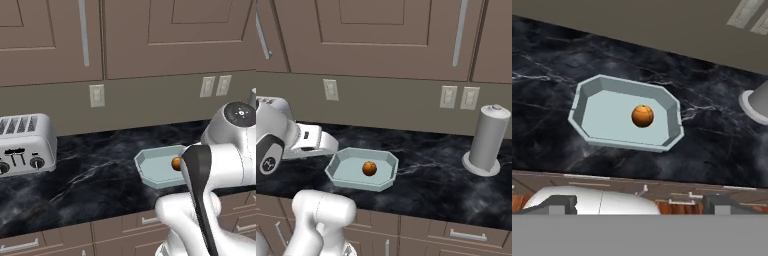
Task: Pick the mango and orange from the fridge and place them inside the tupperware on the counter.
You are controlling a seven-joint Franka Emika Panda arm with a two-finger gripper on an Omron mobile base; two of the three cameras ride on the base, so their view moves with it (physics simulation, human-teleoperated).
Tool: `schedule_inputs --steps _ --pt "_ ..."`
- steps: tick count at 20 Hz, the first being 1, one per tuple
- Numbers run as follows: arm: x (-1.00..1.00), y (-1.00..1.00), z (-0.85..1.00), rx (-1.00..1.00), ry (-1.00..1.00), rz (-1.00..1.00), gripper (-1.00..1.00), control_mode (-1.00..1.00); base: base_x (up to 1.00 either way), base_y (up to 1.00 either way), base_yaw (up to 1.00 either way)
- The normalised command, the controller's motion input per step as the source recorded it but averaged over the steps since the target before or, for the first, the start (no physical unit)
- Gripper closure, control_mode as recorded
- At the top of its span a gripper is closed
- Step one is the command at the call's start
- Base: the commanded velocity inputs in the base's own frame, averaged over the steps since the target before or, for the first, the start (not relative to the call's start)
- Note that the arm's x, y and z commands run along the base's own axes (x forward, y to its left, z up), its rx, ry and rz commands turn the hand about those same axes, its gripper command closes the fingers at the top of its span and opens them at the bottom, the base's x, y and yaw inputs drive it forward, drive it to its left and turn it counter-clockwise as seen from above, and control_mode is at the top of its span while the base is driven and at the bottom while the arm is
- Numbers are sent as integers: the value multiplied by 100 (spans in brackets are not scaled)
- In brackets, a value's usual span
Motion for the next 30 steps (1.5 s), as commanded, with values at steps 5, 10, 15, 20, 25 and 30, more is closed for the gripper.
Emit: schedule_inputs --steps 5,10,15,20,25,30 --pt "-28 0 -6 0 -18 0 -100 100 -34 0 0" --pt "0 0 0 0 0 0 -100 100 -99 5 -20" --pt "0 0 0 0 0 0 -100 100 -94 4 -72" --pt "0 0 0 0 0 0 -100 100 -44 -7 -100" --pt "0 0 0 0 0 0 -100 100 7 -29 -100" --pt "0 0 0 0 0 0 -100 100 66 -59 -98"
